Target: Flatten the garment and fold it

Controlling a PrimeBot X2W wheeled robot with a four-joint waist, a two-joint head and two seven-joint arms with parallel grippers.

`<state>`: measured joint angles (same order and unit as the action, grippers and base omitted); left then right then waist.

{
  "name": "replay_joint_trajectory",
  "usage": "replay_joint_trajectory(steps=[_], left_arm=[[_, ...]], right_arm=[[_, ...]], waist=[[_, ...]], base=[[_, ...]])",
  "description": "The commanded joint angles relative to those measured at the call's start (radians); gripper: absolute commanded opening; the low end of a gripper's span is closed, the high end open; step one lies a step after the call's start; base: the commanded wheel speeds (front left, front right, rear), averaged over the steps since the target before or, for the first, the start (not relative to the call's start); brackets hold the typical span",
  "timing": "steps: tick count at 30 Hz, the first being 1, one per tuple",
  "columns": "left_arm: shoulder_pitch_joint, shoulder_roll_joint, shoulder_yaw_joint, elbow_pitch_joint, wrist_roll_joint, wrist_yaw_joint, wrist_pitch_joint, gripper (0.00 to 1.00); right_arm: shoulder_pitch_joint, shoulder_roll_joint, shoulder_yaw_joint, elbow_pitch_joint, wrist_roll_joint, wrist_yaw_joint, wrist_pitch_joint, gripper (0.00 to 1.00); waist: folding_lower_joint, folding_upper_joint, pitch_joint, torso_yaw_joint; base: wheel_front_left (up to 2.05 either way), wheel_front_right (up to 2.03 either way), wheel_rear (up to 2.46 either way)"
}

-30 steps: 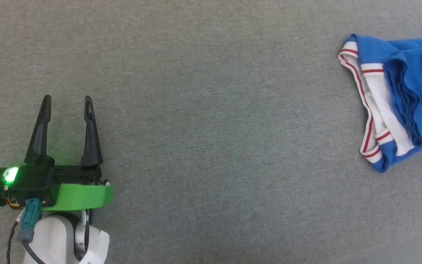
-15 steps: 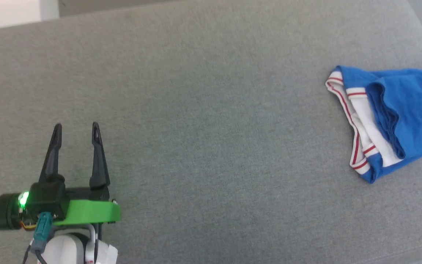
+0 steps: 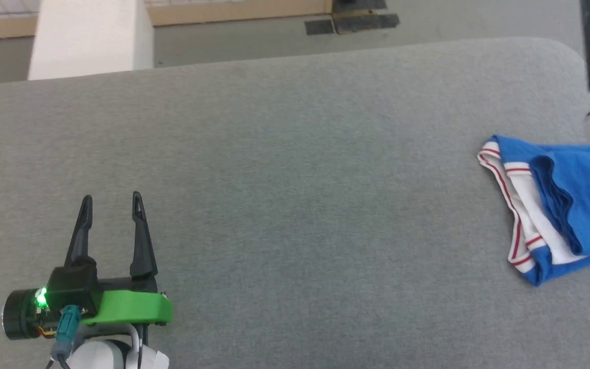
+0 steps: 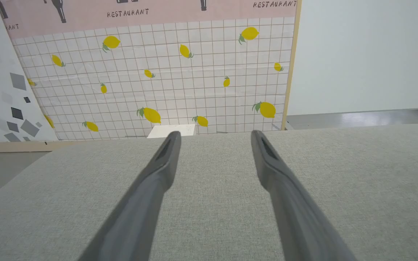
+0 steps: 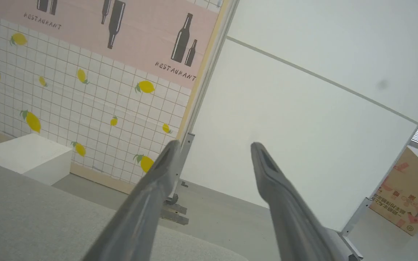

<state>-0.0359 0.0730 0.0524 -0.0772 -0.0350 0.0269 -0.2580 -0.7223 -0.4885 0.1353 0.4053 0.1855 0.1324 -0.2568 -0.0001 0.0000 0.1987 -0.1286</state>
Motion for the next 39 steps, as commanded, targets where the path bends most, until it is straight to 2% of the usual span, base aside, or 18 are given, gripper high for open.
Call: replay_joint_trajectory(steps=[1,7,13,19,27,39], left_arm=[[0.015,-0.004,0.001,0.004,-0.005,-0.003,-0.004,1.00],[0.042,-0.011,-0.006,0.025,-0.011,-0.009,-0.004,1.00],[0.056,-0.016,-0.019,0.049,-0.011,-0.015,-0.004,1.00],[0.074,-0.019,-0.026,0.064,-0.008,-0.019,-0.004,1.00],[0.103,-0.020,-0.036,0.082,-0.010,-0.027,-0.004,1.00],[0.113,-0.022,-0.040,0.090,-0.014,-0.035,-0.004,1.00]], right_arm=[[0.053,0.031,-0.026,-0.041,-0.014,-0.002,-0.005,1.00],[0.260,0.175,-0.110,-0.219,-0.054,-0.002,-0.005,1.00],[0.459,0.285,-0.155,-0.287,-0.057,-0.002,-0.005,1.00],[0.608,0.363,-0.195,-0.319,-0.067,-0.002,-0.005,1.00],[0.741,0.416,-0.212,-0.377,-0.086,-0.002,-0.005,1.00],[0.799,0.433,-0.217,-0.414,-0.104,-0.002,-0.005,1.00]], waist=[[0.0001,0.0000,-0.045,0.044],[0.0001,0.0000,-0.091,0.078],[0.0001,0.0000,-0.132,0.106],[0.0001,0.0000,-0.161,0.122],[0.0001,0.0000,-0.189,0.137],[0.0001,0.0000,-0.193,0.144]], base=[[0.00,0.00,0.00],[0.00,0.00,0.00],[0.00,0.00,0.00],[0.00,0.00,0.00],[0.00,0.00,0.00],[0.00,0.00,0.00]])
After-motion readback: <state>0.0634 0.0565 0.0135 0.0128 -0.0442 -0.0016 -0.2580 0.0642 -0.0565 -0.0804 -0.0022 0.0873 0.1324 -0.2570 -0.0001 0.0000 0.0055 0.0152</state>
